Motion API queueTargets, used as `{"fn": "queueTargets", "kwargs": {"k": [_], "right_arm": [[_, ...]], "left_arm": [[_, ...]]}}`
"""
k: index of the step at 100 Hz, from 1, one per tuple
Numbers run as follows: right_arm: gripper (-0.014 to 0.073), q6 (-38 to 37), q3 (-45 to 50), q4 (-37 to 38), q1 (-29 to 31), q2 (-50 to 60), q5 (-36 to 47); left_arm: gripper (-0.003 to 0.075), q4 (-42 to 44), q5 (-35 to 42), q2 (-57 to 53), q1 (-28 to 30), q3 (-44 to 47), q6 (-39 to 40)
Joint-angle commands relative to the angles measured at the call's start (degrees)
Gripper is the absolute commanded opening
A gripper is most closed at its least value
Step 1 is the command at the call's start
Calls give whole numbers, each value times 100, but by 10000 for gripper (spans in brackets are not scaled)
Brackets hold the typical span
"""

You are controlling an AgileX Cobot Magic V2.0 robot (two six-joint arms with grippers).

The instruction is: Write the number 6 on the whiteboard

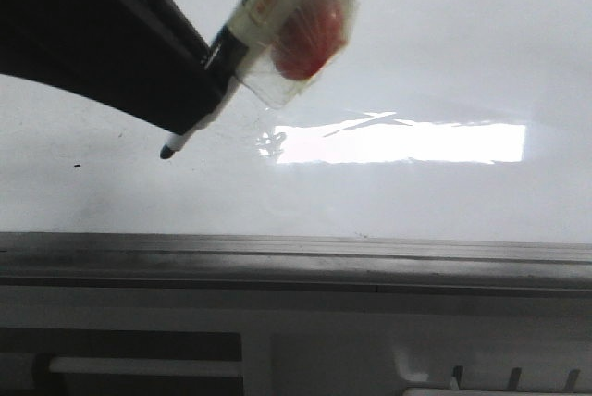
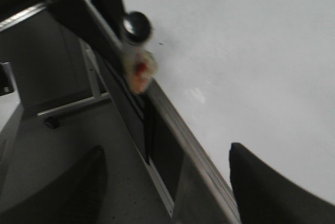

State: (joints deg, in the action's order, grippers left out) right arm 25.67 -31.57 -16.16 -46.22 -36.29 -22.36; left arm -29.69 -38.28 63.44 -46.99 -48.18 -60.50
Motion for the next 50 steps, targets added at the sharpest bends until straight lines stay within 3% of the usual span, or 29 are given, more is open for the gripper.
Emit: {"fn": "queueTargets", "kwargs": {"k": [1,12,26,50], "right_arm": [[447,93,-236,-89,-440,-376,1159],[447,93,-236,-89,-652,-859,2041],[447,93,-236,-100,-652,-1360,2553],[416,93,-627,-175,-743,-1857,2474]], "left_arm": [[-19,-130,160,-134,-41,-211,-72],[-19,-151,67,-134,-41,-211,-72],[-19,-248,-6,-134,-41,-211,-72],[-19,-259,-18,-134,-41,-211,-72]]}}
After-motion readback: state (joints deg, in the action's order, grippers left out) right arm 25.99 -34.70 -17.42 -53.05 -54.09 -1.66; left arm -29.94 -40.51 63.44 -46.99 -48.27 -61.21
